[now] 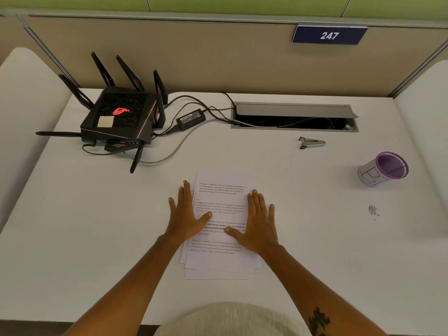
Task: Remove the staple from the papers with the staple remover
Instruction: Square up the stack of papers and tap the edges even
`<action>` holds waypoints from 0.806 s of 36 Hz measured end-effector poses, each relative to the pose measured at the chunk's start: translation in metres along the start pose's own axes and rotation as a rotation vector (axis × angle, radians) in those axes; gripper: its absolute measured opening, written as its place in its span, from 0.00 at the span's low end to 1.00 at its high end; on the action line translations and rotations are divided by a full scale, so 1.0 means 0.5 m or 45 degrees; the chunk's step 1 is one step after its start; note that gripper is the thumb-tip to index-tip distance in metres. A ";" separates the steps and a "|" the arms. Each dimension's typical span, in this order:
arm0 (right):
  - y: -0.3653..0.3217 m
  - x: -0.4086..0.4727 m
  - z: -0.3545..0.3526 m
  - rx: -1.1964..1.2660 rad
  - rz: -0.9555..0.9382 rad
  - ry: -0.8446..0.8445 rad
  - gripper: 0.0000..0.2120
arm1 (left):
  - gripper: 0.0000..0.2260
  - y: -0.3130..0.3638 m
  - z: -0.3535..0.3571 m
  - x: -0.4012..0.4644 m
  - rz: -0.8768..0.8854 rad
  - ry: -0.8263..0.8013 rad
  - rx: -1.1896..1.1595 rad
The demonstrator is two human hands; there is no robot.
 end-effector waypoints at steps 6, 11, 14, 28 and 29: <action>-0.002 0.001 0.000 -0.016 0.008 -0.014 0.63 | 0.55 -0.005 0.006 0.000 0.006 -0.024 0.051; -0.003 -0.001 -0.003 0.001 0.005 -0.004 0.63 | 0.56 -0.001 0.003 0.000 0.004 -0.037 0.086; -0.002 -0.001 -0.003 0.003 0.013 -0.010 0.64 | 0.56 0.009 0.002 -0.004 0.018 -0.049 0.086; -0.006 -0.003 -0.012 0.034 0.029 -0.028 0.65 | 0.52 0.024 -0.032 -0.074 -0.330 0.193 -0.522; -0.007 -0.004 -0.013 0.037 0.029 -0.034 0.65 | 0.51 0.022 -0.029 -0.081 -0.358 0.202 -0.549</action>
Point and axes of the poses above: each hand's wrist, its own x-axis towards the middle knuckle, its own z-axis out of the palm, y = z × x, the point moved 9 cm from there along x, towards the middle knuckle, and after that the axes turned 8 degrees about y, right-handed, at the moved point
